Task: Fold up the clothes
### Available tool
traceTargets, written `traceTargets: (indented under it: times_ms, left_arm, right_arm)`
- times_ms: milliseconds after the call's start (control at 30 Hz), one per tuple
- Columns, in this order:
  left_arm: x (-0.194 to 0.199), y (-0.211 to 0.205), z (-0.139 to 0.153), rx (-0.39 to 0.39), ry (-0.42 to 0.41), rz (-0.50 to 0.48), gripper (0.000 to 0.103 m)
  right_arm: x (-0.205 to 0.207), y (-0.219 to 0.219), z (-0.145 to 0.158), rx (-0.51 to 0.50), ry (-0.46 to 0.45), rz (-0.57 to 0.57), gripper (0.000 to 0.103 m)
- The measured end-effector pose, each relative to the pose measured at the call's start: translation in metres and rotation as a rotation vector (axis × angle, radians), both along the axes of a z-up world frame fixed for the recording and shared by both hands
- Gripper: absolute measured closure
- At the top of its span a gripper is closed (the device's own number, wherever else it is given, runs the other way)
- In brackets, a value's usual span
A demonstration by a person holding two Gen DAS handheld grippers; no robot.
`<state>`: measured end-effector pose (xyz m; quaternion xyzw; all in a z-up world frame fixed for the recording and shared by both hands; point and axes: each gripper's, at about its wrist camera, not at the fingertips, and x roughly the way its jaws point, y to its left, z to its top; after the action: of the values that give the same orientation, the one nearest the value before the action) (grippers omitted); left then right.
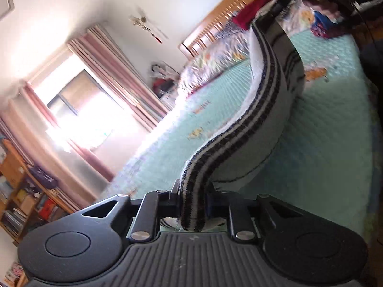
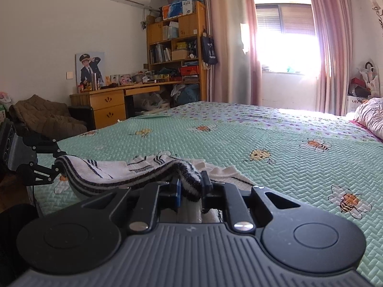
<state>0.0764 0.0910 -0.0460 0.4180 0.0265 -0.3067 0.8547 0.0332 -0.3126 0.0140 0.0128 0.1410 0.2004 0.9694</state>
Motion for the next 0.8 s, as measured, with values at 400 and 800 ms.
traceTargets:
  times_ms: [400, 800]
  left_arm:
    - [0.088, -0.047, 0.08, -0.052, -0.019, 0.11, 0.091]
    - [0.342, -0.116, 0.031, 0.071, 0.32, 0.249, 0.103]
  right_arm:
    - [0.064, -0.051, 0.022, 0.283, 0.106, -0.129, 0.087]
    - [0.263, -0.087, -0.055, 0.451, 0.397, -0.315, 0.103]
